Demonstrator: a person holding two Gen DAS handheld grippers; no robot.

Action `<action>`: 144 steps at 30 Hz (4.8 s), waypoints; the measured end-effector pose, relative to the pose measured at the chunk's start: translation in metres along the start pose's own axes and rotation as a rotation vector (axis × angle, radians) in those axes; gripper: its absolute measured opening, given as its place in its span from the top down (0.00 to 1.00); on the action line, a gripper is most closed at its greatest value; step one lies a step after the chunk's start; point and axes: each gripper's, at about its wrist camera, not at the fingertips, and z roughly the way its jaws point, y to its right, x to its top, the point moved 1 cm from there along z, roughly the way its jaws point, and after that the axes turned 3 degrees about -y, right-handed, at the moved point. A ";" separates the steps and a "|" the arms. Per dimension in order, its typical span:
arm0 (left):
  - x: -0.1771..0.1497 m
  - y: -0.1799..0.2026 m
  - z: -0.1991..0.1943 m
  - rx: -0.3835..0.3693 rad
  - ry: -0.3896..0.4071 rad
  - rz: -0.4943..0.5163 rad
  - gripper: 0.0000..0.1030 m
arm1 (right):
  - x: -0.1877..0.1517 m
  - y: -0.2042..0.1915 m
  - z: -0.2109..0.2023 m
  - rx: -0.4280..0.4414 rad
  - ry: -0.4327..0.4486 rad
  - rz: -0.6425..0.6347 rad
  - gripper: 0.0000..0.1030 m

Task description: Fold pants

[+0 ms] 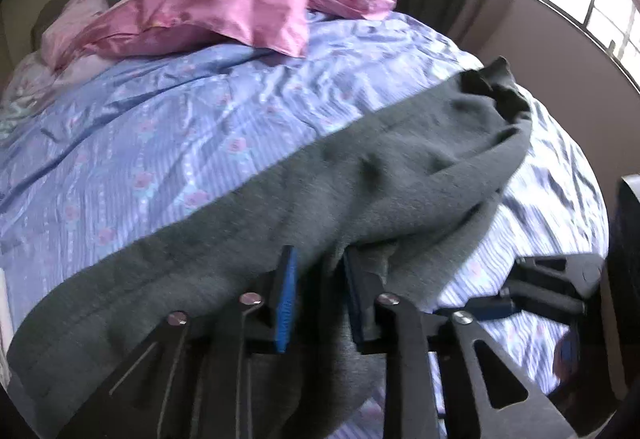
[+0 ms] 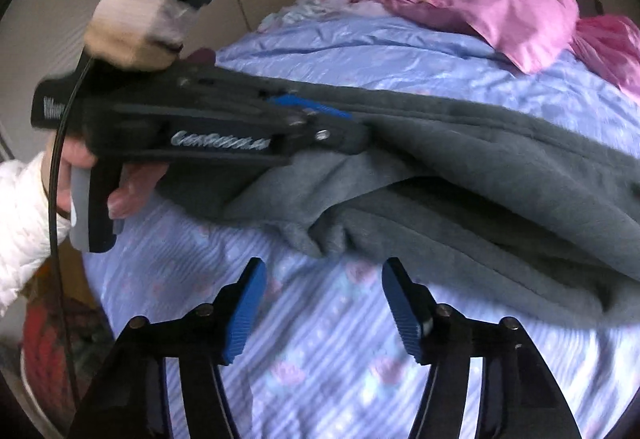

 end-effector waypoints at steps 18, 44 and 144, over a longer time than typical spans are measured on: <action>-0.033 -0.002 -0.056 0.053 0.081 0.043 0.42 | 0.032 -0.004 0.042 0.092 -0.064 0.006 0.72; -0.097 0.023 0.000 0.193 -0.029 0.090 0.36 | -0.043 -0.041 0.031 0.162 -0.282 0.129 0.80; 0.015 0.144 0.025 0.310 0.274 -0.244 0.23 | -0.051 0.340 -0.139 -0.316 0.495 0.897 0.75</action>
